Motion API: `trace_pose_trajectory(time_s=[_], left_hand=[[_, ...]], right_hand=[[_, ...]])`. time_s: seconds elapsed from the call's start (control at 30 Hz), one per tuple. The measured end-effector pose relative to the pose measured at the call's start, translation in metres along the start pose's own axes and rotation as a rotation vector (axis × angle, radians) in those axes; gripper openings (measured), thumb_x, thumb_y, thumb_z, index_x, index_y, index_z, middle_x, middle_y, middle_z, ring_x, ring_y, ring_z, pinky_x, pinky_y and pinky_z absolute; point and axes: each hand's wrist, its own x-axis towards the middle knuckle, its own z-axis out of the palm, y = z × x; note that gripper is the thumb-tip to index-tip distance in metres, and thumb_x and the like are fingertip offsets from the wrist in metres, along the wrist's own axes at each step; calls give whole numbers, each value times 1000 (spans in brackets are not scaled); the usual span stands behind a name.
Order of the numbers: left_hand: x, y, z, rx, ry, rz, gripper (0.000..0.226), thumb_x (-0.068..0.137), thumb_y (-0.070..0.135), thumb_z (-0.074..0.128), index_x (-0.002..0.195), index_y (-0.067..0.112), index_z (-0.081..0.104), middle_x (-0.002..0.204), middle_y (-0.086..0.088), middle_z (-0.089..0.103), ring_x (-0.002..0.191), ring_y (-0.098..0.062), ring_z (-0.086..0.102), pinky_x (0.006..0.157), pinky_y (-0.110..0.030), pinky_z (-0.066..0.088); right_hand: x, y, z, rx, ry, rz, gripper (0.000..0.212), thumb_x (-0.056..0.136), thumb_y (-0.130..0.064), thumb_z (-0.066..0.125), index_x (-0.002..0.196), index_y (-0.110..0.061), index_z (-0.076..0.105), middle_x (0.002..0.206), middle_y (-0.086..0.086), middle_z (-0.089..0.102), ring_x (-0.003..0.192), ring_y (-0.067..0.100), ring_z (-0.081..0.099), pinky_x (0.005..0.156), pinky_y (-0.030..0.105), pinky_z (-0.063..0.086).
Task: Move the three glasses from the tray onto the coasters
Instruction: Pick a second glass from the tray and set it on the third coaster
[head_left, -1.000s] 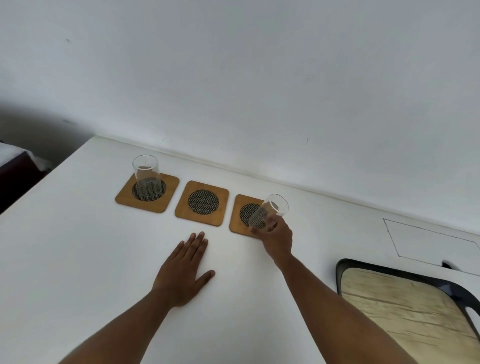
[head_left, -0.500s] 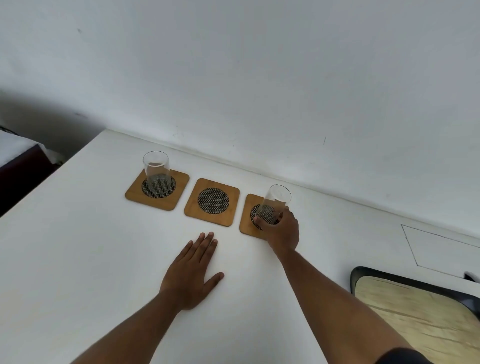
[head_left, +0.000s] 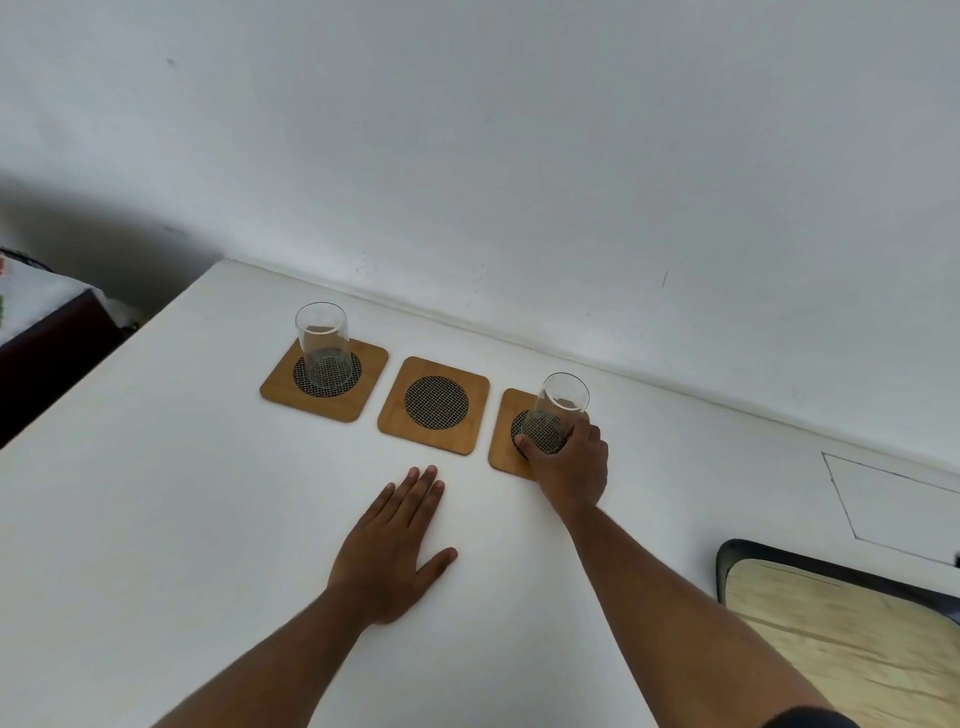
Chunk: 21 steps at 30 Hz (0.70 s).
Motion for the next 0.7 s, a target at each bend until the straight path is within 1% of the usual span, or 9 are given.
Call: trace_pose_trajectory(time_s=[0.07, 0.23, 0.37, 0.47, 0.53, 0.6, 0.63, 0.7], left_hand=[[0, 0, 0, 1, -9, 0, 80, 98, 69, 19, 158, 23, -5, 167, 6, -11, 151, -10, -17, 121, -36, 2], [1, -1, 1, -6, -21, -5, 80, 97, 70, 18, 158, 24, -3, 167, 5, -8, 152, -11, -14, 121, -36, 3], [2, -2, 0, -1, -39, -1, 80, 96, 71, 16, 158, 24, -5, 167, 5, -11, 151, -11, -16, 121, -36, 1], [3, -3, 0, 4, -72, 8, 82, 96, 72, 14, 158, 23, -6, 167, 4, -13, 151, -12, -17, 120, -35, -1], [3, -4, -1, 2, -107, 9, 85, 93, 75, 7, 158, 21, -7, 167, 2, -13, 151, -14, -17, 120, -35, -3], [4, -3, -3, 19, -164, 8, 89, 88, 76, -3, 156, 19, -14, 165, 1, -22, 150, -17, -22, 123, -34, -5], [6, -1, -5, 33, -193, 3, 88, 88, 75, -3, 155, 18, -17, 163, 0, -25, 150, -19, -23, 124, -34, -6], [9, 4, -10, 56, -242, -20, 87, 94, 70, 10, 154, 14, -17, 163, -5, -25, 151, -21, -21, 124, -36, -3]], right_hand=[[0, 2, 0, -2, 1, 0, 78, 61, -68, 85, 116, -22, 54, 116, 0, 62, 113, 28, 57, 91, 41, 51], [0, 2, -1, -6, -29, 7, 85, 63, -69, 84, 125, -20, 53, 123, 3, 60, 119, 30, 56, 94, 42, 49], [2, 1, -7, -1, -100, 19, 92, 61, -69, 86, 129, -18, 51, 127, 4, 57, 124, 30, 53, 97, 42, 49], [-1, 4, -16, 74, -166, 22, 94, 63, -63, 88, 135, -17, 49, 130, 5, 55, 127, 29, 50, 102, 43, 49], [-7, 7, -24, 121, -167, 24, 93, 65, -60, 89, 137, -16, 51, 131, 6, 54, 127, 28, 51, 104, 43, 48], [-18, 11, -35, 150, -147, 50, 91, 66, -56, 90, 138, -12, 53, 132, 8, 55, 127, 29, 54, 107, 45, 48], [-24, 15, -42, 164, -138, 64, 89, 68, -53, 90, 138, -12, 54, 133, 9, 56, 127, 28, 56, 107, 46, 49], [-36, 23, -57, 194, -120, 67, 81, 72, -47, 90, 137, -12, 56, 134, 8, 56, 124, 27, 59, 105, 45, 51]])
